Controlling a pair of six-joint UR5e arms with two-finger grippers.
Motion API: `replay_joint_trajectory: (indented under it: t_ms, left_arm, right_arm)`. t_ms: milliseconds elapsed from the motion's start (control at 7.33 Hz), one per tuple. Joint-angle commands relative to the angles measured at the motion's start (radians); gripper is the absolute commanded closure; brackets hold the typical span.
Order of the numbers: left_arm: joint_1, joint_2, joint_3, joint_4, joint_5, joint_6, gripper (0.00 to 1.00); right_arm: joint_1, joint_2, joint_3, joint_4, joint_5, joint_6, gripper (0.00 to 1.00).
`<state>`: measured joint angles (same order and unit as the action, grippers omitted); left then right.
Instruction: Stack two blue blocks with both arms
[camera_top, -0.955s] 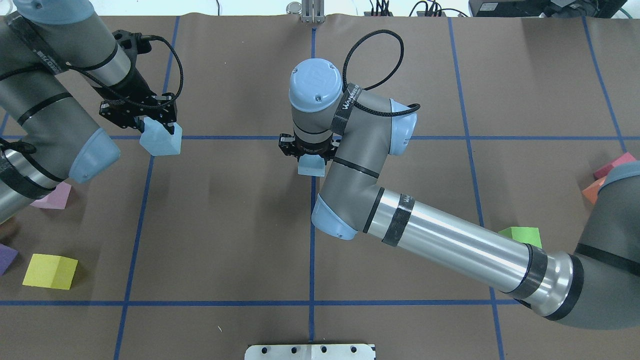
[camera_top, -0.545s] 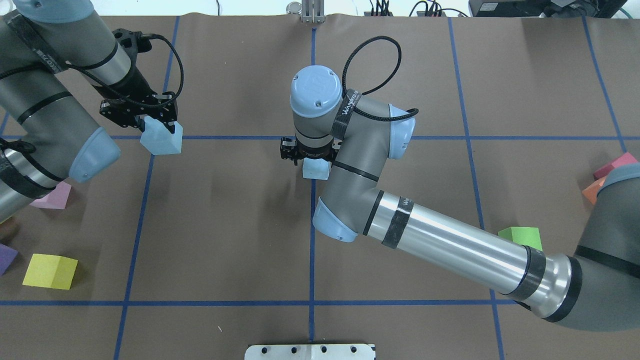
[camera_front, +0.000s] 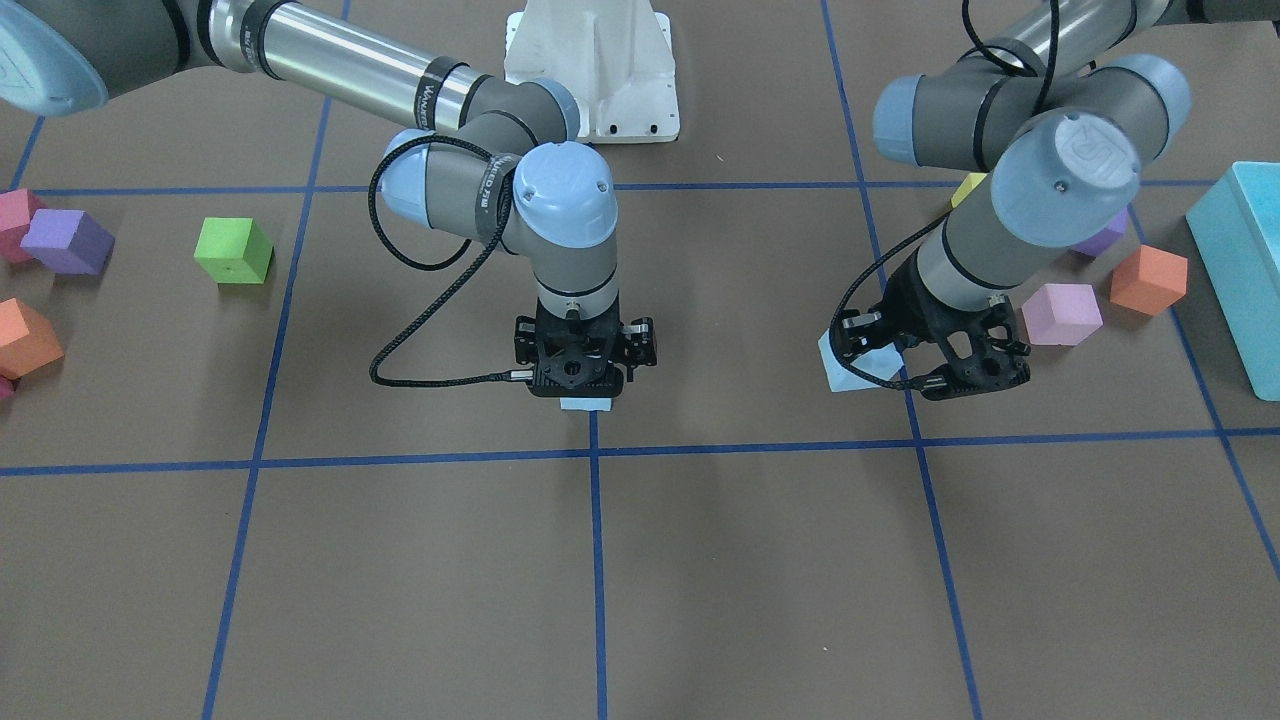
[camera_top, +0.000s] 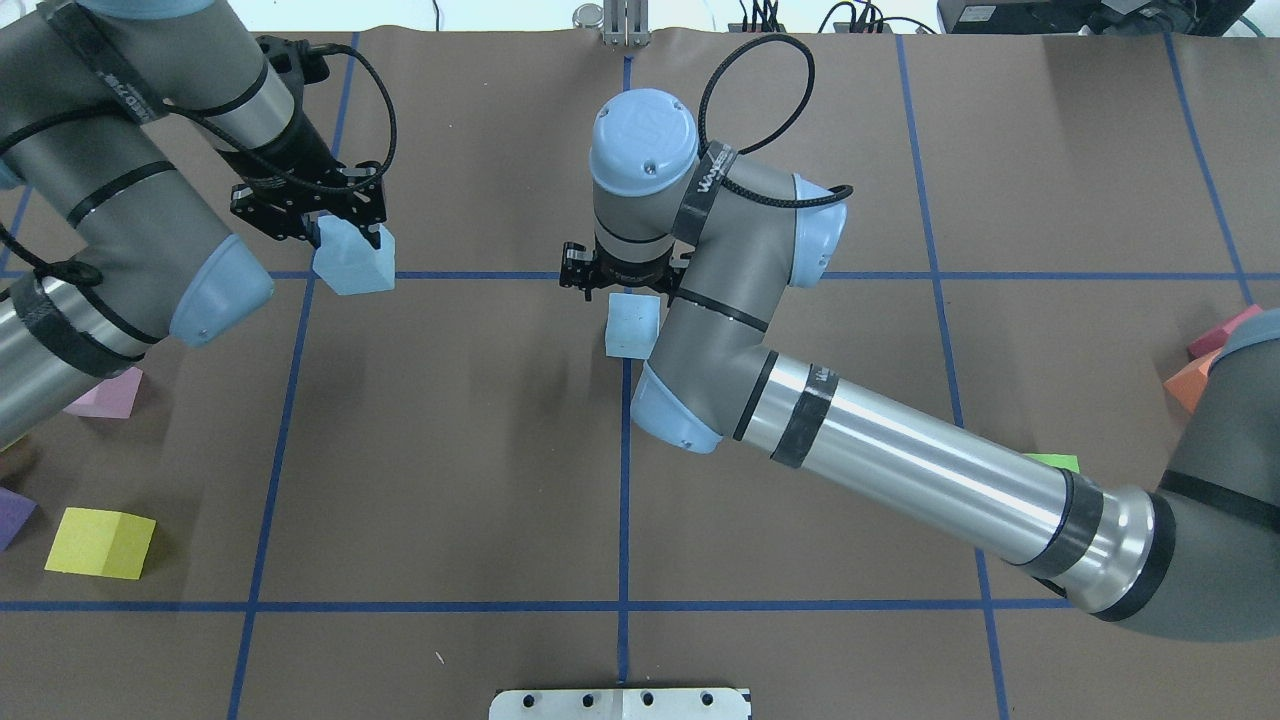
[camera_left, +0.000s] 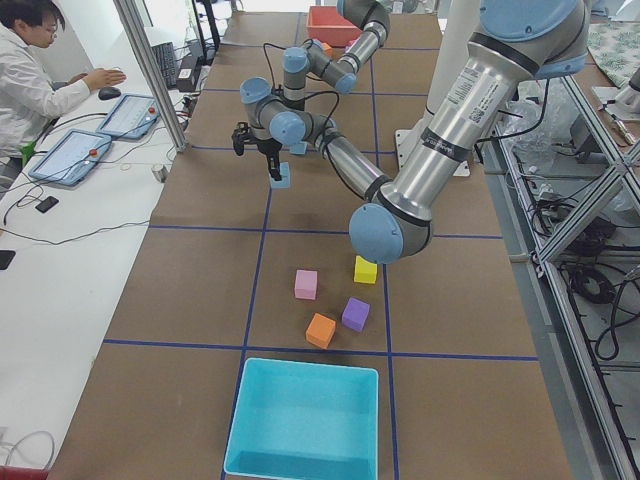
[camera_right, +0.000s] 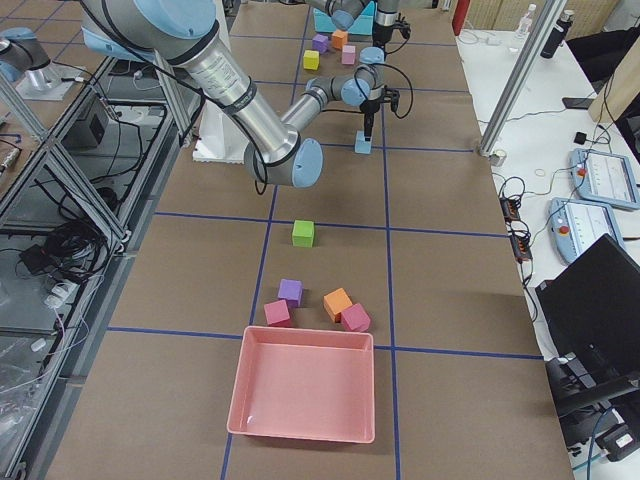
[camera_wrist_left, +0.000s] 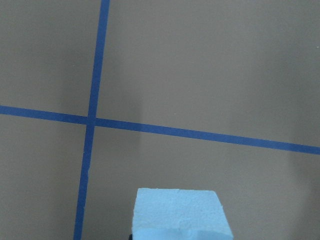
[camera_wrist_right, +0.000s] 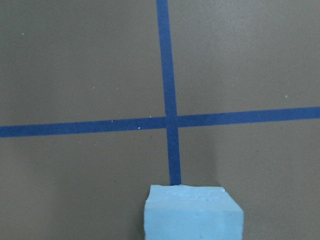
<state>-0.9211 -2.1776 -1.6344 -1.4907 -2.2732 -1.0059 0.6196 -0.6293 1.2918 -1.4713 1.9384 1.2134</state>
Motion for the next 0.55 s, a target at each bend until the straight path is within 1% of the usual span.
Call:
replay_joint_trajectory:
  t_ms: [0,136,273,409]
  left_arm:
    - [0.043,-0.144,0.117,0.001,0.006,-0.028,0.52]
    - [0.051,-0.212,0.175,-0.003,0.006,-0.016,0.52]
    - [0.091,-0.273,0.220,-0.002,0.018,-0.013,0.52]
    - [0.117,-0.316,0.244,-0.002,0.064,-0.014,0.52]
  right_arm:
    - [0.116,-0.047,0.052,-0.004,0.092,-0.096,0.00]
    - [0.179,-0.094,0.061,-0.003,0.094,-0.206,0.00]
    - [0.234,-0.142,0.063,0.000,0.097,-0.303,0.00]
    - [0.283,-0.185,0.069,0.002,0.118,-0.365,0.00]
